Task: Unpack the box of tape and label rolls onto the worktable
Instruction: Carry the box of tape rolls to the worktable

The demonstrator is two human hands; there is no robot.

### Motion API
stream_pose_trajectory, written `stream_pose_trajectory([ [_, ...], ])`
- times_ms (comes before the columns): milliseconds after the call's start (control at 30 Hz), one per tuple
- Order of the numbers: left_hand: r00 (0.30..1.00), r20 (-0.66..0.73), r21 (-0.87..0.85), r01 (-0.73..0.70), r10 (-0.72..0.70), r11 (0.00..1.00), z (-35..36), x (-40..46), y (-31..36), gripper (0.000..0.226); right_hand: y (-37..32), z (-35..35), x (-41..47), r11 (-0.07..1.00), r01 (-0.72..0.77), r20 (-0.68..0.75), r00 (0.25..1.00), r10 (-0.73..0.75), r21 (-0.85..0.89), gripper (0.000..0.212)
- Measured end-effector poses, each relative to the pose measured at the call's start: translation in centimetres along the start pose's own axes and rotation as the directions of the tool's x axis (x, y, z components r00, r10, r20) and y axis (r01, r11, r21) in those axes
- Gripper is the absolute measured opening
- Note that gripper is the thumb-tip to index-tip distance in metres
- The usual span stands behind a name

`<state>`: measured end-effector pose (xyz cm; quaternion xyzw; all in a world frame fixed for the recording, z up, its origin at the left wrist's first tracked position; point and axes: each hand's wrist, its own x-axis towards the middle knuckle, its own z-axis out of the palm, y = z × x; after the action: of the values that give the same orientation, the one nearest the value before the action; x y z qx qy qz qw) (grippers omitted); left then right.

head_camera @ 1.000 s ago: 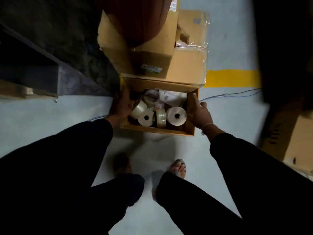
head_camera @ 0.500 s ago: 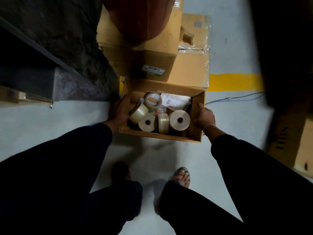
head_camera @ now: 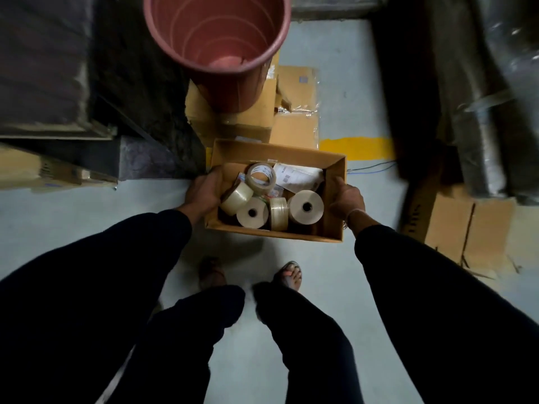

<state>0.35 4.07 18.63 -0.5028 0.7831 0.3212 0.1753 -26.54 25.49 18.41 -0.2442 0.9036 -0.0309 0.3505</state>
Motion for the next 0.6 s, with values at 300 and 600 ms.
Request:
stream_pose_trajectory([
  [300, 0.990, 0.003, -0.021, -0.141, 0.142, 0.990, -13.4, -13.8, 6.7, 0.054, -2.6, -16.6, -16.0, 0.999, 0.027, 0.005, 1.000, -0.027, -0.016, 0.065],
  [600, 0.955, -0.122, -0.249, -0.294, 0.271, 0.923, -27.1, -27.5, 10.2, 0.066, -6.8, -31.1, -27.8, 0.981, 0.171, -0.052, 0.983, -0.176, -0.088, 0.071],
])
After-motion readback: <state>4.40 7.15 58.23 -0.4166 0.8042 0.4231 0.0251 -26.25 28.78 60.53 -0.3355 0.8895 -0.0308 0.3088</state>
